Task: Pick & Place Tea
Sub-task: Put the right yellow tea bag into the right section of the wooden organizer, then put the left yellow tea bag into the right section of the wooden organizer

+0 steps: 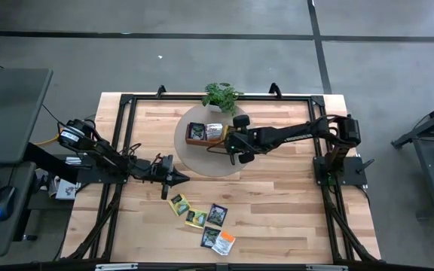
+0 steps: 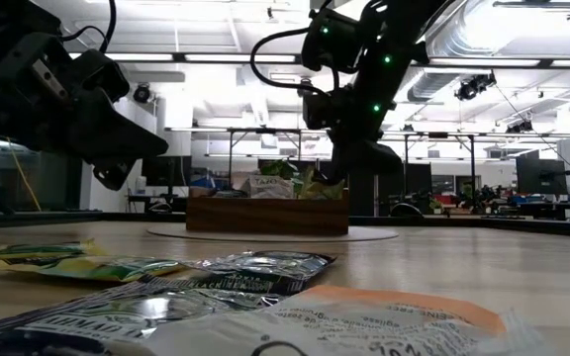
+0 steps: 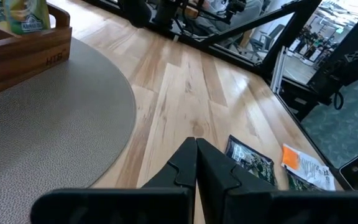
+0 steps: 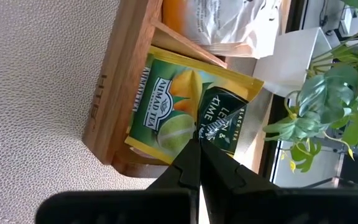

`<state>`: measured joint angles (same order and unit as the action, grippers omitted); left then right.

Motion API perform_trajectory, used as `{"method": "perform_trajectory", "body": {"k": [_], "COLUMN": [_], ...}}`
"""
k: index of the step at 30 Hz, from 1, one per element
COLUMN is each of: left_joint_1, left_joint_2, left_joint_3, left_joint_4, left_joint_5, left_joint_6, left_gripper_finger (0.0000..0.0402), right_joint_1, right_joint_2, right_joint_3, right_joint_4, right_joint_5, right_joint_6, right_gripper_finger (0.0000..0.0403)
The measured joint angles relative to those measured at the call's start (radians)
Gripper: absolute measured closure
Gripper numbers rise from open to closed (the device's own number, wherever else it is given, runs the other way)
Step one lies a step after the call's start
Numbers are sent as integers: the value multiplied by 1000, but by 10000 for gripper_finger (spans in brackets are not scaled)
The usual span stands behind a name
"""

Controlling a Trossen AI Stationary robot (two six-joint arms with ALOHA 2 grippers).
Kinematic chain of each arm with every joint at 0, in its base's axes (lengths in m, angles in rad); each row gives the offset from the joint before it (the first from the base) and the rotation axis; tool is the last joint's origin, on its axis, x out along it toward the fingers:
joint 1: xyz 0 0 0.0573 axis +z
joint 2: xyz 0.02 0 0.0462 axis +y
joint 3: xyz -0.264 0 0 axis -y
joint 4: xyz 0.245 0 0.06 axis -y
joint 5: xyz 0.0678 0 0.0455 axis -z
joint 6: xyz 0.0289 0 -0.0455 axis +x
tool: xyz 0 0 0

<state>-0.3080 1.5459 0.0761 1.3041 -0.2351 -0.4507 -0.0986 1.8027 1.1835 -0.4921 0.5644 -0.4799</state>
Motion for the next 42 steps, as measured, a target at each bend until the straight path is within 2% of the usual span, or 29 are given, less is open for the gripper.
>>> {"method": "perform_trajectory", "body": {"k": [13,16,21,25,30,32,37,42], "left_joint_1": [0,0,0,0,0,0,0,0], "left_joint_2": [0,0,0,0,0,0,0,0], "left_joint_3": [0,0,0,0,0,0,0,0], "left_joint_4": [-1,-1,-2,-2,-2,-3,-14,-61], "left_joint_5": [5,8,8,8,8,8,8,10], "left_joint_6": [-1,-1,-1,-1,-1,-1,-4,-30], "left_gripper_finger": [401,401,401,401,401,401,401,401], "right_joint_1": [0,0,0,0,14,27,91,173], "right_joint_2": [0,0,0,0,0,-5,-17,-17], "right_joint_3": [0,0,0,0,0,0,0,15], "right_joint_4": [2,4,3,4,16,28,81,99], "right_joint_5": [7,6,14,83,289,338,347,326], "right_joint_6": [-19,-19,-19,-19,-19,-19,8,117], "right_gripper_finger": [398,377,317,275,245,239,237,242]}}
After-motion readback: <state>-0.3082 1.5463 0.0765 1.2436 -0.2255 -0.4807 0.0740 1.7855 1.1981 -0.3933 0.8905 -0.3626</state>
